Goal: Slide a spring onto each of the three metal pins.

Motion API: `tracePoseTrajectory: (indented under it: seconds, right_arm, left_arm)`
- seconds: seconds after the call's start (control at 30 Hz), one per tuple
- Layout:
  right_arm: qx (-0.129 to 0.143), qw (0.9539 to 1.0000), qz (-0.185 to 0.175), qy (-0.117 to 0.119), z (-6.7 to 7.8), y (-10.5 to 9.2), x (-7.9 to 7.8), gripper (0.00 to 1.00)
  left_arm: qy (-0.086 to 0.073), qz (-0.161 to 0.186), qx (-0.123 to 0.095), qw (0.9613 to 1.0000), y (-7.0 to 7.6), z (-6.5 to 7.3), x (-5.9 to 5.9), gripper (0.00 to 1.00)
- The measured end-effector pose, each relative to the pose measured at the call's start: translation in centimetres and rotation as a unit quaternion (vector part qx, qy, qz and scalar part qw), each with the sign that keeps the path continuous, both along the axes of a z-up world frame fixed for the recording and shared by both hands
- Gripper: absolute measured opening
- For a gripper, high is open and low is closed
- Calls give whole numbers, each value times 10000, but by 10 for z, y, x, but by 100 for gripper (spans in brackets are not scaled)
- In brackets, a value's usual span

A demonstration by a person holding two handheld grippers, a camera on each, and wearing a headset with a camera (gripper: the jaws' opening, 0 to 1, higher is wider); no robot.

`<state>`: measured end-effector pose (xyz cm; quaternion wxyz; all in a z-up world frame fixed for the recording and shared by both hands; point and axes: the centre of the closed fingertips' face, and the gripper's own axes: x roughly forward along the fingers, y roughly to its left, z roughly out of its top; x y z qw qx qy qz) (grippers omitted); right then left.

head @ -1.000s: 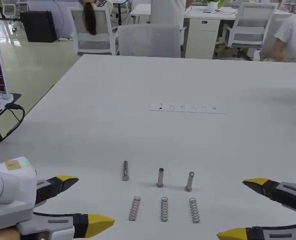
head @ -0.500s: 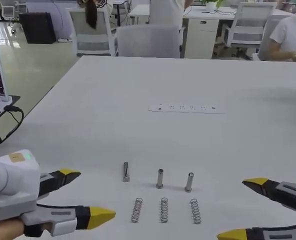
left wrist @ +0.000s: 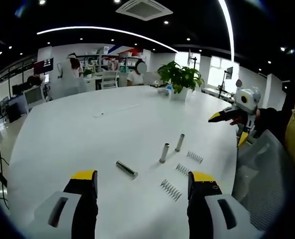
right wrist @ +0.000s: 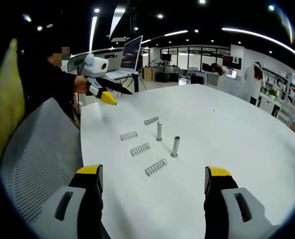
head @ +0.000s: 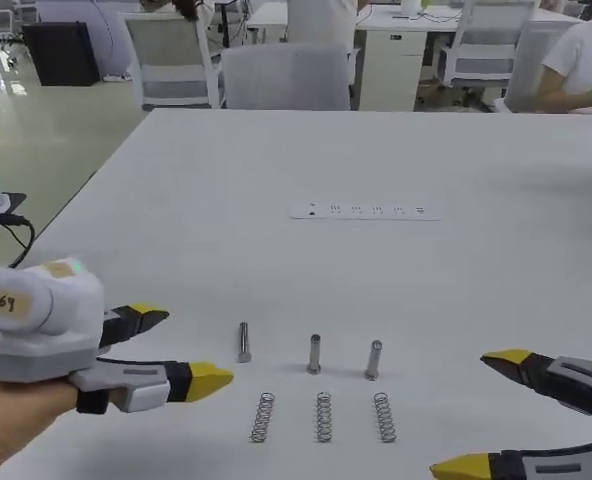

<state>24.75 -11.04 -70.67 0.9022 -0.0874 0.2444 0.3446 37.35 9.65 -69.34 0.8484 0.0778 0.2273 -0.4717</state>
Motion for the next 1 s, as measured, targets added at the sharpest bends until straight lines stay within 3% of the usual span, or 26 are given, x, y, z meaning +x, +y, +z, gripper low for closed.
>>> tracePoseTrajectory:
  seconds: [0.47,1.0]
  right_arm:
    - [24,10000,0,3,-1,4,-1,83]
    - [36,10000,27,43,-4,7,-3,83]
  left_arm:
    - [175,289,122,9994,-18,-16,29,62]
    - [270,722,555,9955,-24,-41,61,55]
